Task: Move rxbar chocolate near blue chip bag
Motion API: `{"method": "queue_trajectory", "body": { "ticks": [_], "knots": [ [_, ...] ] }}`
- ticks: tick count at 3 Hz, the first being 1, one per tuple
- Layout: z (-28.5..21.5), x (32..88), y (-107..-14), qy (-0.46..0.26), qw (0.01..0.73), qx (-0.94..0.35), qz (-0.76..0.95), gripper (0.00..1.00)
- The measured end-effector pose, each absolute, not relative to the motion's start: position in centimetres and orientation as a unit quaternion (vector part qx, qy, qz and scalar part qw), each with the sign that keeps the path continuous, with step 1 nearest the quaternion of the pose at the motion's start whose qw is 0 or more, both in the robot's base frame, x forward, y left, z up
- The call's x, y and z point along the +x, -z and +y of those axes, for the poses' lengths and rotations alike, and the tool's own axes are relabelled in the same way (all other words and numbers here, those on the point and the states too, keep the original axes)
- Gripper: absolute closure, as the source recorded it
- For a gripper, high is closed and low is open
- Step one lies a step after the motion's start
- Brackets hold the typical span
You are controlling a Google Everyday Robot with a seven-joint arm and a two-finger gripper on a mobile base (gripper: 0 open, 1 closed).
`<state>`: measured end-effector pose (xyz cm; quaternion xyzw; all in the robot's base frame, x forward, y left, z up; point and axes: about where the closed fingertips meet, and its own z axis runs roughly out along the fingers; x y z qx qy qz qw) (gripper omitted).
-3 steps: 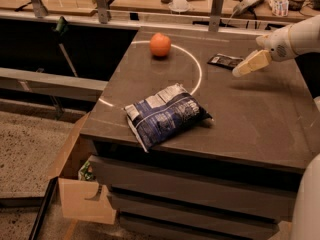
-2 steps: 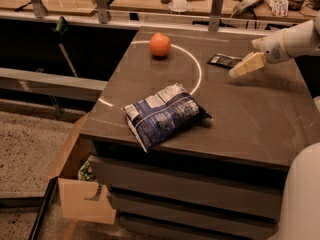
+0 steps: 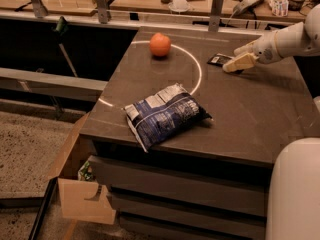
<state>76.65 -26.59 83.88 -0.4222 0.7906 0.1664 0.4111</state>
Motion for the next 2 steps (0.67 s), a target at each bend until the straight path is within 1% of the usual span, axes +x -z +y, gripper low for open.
{"method": "queue_trajectory", "body": {
  "ticks": [1, 2],
  "knots": [
    [-26.0, 76.7, -83.7, -0.172, 0.407, -0.432, 0.786, 0.65],
    [-26.1, 75.7, -85.8, -0.17, 0.41, -0.451, 0.774, 0.89]
  ]
}}
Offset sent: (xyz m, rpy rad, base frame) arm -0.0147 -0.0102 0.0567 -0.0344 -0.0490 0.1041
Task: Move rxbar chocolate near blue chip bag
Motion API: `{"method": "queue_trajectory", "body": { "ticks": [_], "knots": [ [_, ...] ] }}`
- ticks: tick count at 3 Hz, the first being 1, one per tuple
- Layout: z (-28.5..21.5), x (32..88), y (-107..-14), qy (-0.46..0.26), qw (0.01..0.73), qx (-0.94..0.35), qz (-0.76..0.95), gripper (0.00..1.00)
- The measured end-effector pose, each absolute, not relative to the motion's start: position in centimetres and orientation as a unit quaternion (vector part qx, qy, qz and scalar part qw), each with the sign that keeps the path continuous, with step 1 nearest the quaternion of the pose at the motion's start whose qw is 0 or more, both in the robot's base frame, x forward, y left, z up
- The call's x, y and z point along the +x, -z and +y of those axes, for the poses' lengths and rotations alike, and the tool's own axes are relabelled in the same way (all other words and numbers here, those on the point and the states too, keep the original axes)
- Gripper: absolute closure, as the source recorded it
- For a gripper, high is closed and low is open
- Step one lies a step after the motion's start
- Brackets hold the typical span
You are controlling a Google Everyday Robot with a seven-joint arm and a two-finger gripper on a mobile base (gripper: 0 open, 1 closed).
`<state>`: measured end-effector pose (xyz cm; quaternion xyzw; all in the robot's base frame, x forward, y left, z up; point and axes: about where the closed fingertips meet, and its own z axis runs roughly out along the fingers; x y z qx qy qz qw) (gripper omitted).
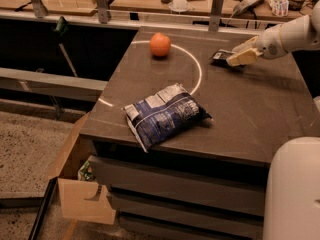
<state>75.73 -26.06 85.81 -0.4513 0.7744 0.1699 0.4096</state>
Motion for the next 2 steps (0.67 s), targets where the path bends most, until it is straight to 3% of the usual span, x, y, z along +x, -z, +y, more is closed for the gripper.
{"method": "queue_trajectory", "body": {
  "ticks": [1, 2],
  "knots": [
    [-27.3, 73.1, -89.6, -0.16, 0.414, -0.473, 0.761, 1.0],
    [-28.7, 69.8, -92.8, -0.149, 0.413, -0.491, 0.753, 1.0]
  ]
}}
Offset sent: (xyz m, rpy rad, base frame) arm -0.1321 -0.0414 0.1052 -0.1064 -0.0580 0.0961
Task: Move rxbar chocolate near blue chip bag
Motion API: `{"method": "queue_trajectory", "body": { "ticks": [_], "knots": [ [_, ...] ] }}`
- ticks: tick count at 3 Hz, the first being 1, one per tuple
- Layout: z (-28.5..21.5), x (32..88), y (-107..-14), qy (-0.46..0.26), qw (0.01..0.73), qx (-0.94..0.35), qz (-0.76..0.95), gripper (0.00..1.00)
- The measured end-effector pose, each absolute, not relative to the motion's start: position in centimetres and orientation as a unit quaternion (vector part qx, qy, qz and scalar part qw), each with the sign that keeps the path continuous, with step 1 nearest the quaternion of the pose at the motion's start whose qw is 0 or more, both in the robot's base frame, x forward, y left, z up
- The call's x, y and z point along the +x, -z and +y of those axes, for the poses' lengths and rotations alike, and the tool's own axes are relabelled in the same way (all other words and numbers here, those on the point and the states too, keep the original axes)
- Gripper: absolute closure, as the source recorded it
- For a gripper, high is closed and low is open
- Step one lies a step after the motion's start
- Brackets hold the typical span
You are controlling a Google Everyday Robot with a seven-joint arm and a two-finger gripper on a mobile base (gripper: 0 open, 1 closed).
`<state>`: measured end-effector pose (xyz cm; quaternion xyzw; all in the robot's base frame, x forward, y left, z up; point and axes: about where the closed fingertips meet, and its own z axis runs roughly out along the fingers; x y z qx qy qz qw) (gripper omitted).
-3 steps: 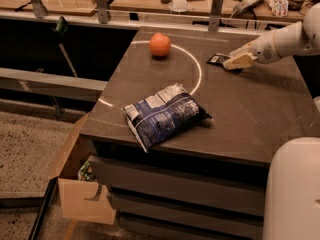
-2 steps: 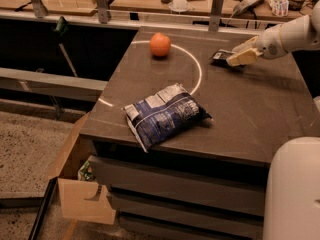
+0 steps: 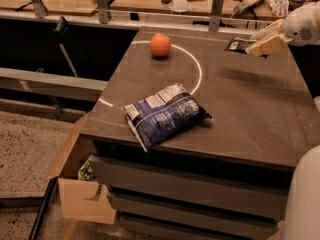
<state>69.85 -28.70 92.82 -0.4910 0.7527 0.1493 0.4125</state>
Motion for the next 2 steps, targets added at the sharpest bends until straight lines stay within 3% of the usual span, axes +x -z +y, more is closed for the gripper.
{"method": "queue_trajectory", "body": {
  "ticks": [2],
  "knots": [
    [-28.2, 63.3, -96.3, -0.14, 0.406, -0.499, 0.752, 1.0]
  ]
}}
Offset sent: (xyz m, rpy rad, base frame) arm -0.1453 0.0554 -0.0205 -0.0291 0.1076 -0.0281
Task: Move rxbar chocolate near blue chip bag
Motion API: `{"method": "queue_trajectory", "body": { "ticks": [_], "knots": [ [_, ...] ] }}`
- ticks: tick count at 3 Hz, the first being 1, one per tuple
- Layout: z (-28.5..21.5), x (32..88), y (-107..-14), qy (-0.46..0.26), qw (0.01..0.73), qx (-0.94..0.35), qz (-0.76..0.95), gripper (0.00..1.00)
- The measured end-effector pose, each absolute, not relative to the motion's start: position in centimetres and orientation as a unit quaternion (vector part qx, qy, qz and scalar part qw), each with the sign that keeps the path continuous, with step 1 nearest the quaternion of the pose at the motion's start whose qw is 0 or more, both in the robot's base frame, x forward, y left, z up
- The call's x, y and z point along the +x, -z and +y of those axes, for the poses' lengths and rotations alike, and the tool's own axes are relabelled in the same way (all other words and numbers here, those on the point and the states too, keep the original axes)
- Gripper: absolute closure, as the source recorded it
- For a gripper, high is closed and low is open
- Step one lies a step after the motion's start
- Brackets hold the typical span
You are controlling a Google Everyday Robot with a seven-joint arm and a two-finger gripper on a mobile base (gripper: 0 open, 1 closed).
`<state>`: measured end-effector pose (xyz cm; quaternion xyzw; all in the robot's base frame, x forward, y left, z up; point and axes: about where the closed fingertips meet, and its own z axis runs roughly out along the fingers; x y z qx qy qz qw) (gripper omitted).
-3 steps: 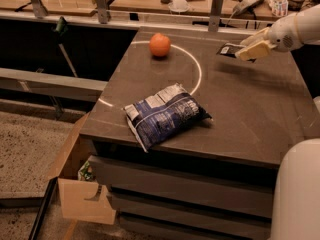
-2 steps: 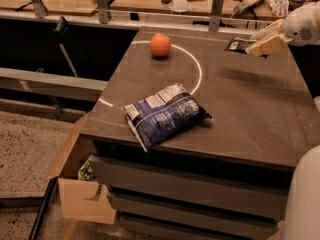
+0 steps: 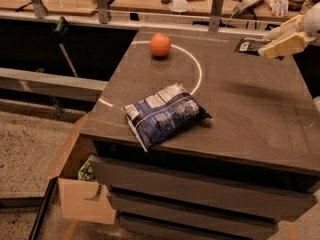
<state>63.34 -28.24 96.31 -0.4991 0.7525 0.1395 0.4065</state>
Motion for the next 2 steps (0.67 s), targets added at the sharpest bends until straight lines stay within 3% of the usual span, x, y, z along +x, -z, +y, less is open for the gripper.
{"method": "queue_trajectory", "body": {
  "ticks": [2],
  "knots": [
    [-25.1, 58.5, -96.5, -0.118, 0.421, -0.47, 0.767, 1.0]
  ]
}}
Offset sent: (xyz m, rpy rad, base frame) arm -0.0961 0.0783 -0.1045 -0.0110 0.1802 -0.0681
